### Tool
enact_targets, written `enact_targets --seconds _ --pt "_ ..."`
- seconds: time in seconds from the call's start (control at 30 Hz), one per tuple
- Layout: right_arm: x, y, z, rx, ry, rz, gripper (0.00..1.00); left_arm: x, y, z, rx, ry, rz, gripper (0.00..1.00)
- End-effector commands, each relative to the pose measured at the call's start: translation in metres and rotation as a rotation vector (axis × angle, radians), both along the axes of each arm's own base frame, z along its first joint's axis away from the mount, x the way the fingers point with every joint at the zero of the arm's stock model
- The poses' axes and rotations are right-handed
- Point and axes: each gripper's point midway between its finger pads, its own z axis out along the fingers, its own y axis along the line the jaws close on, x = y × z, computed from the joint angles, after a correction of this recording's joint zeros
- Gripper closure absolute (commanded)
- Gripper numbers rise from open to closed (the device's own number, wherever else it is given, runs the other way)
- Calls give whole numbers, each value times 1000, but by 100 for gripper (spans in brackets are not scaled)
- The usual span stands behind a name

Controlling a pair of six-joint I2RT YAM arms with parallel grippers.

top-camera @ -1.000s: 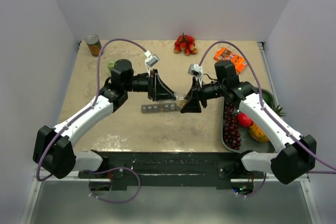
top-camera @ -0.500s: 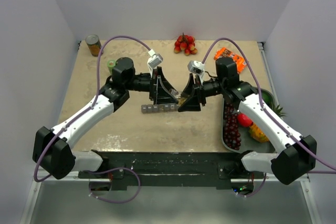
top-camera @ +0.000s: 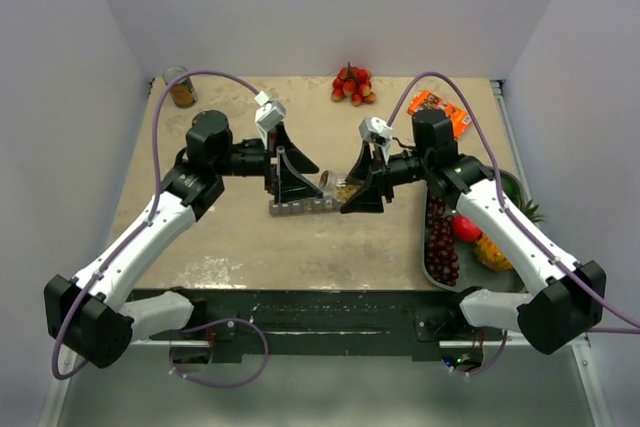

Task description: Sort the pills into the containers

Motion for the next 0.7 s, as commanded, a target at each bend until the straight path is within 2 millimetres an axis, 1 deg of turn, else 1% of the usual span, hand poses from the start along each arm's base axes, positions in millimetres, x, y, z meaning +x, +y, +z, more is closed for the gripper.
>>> enact_targets --seconds 0.0,0.07,0.1,0.13,0.17,0.2,0.23,0.27,0.3,0.33,0.37,0.4,0.43,0.47,0.5,0.53,0.6,0.63,0.67 --pt "0 -3 26 36 -126 -3 100 -9 20 6 6 -73 41 1" --pt "3 -4 26 29 -146 -10 100 -7 26 5 2 -71 74 1" --pt "5 -5 26 22 -161 -19 100 -8 29 11 -11 -82 89 1" --pt "9 -6 24 6 -182 -39 100 -6 31 7 -13 -63 113 1" --pt "10 -7 23 -6 -214 -39 100 -2 31 16 -48 -60 146 1" --pt "12 -9 23 -16 -237 -49 100 -2 33 21 -70 -52 173 1" --pt "15 -10 21 -30 -261 -60 100 2 34 14 -81 -5 203 1" --pt "22 -13 18 -57 -312 -89 100 2 33 27 -151 34 219 1" --pt "26 -14 17 -71 -336 -104 100 1 32 29 -185 65 209 1" --pt "30 -16 15 -87 -360 -122 100 1 30 25 -203 114 204 1" --pt "39 -19 12 -108 -395 -154 100 5 29 30 -235 179 218 1" --pt "42 -20 11 -118 -417 -168 100 11 26 25 -240 225 227 2" --pt "45 -21 12 -123 -437 -181 100 13 24 23 -251 259 233 5" --pt "47 -22 12 -127 -460 -186 100 19 24 27 -276 292 259 6" --pt "52 -24 11 -141 -477 -206 100 23 22 25 -278 309 272 6" --pt "54 -24 11 -146 -486 -212 100 25 19 30 -280 316 280 7" --pt "57 -25 11 -155 -502 -220 100 35 16 26 -264 357 330 6" --pt "58 -25 11 -155 -505 -219 100 35 12 31 -267 358 328 6" --pt "58 -24 11 -153 -508 -219 100 36 10 30 -262 370 330 6"
